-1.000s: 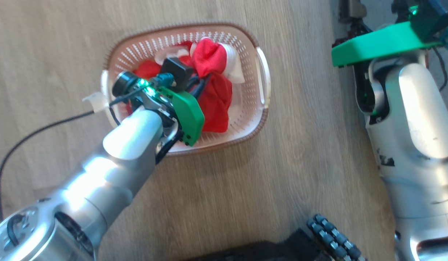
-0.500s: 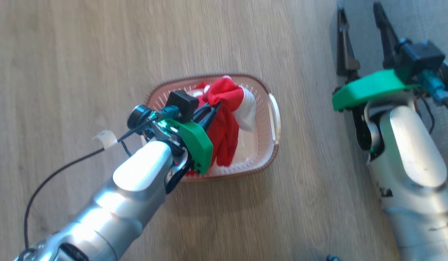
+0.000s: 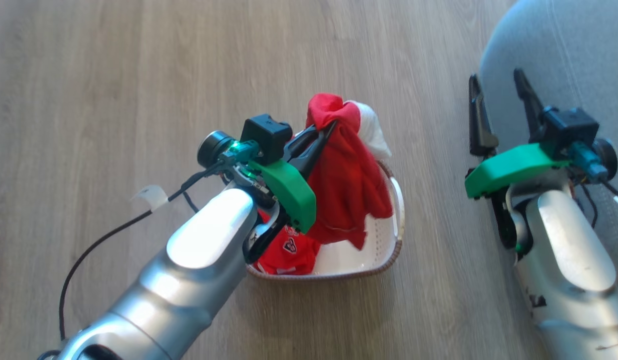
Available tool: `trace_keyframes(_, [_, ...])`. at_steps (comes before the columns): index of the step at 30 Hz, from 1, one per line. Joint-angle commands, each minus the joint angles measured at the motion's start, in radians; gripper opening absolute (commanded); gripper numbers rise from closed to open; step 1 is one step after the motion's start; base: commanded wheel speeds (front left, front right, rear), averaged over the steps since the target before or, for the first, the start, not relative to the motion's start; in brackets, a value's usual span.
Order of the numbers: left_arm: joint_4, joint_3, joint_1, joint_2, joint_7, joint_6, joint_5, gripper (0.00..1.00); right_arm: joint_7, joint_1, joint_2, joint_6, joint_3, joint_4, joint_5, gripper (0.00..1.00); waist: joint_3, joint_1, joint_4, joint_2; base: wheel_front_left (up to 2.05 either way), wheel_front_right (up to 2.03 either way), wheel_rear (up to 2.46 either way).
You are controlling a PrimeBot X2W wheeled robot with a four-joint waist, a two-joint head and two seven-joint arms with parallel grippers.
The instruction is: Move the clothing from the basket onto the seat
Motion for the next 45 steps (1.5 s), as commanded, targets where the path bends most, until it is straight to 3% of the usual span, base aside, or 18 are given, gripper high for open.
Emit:
trace_keyframes(1, [-0.041, 0.045, -0.033, 0.004, -0.009, 0.001, 0.009, 0.0, -0.005, 0.002, 0.001, 0.007, 0.017, -0.027, 0.01, 1.0, -0.036, 0.0001, 0.019, 0.0, 0.0, 0.0, 0.0])
trace_keyframes(22, [-0.174, 0.18, -0.113, 0.019, -0.01, 0.001, 0.041, 0.0, -0.005, 0.059, 0.004, 0.007, 0.029, -0.019, 0.03, 1.0, -0.123, 0.0001, 0.028, 0.0, 0.0, 0.0, 0.0])
trace_keyframes(37, [-0.213, 0.192, -0.17, 0.022, -0.01, 0.001, 0.051, 0.0, -0.005, 0.069, 0.01, 0.007, 0.024, -0.034, 0.036, 1.0, -0.118, 0.0001, 0.035, 0.0, 0.0, 0.0, 0.0])
trace_keyframes(41, [-0.216, 0.182, -0.167, 0.019, -0.01, 0.001, 0.05, 0.0, -0.005, 0.057, 0.007, 0.007, 0.072, -0.094, 0.068, 1.0, -0.111, 0.0001, 0.039, 0.0, 0.0, 0.0, 0.0])
trace_keyframes(45, [-0.219, 0.171, -0.167, 0.016, -0.01, 0.001, 0.049, 0.0, -0.005, 0.029, -0.03, 0.007, 0.209, -0.183, 0.132, 1.0, -0.105, 0.0001, 0.046, 0.0, 0.0, 0.0, 0.0])
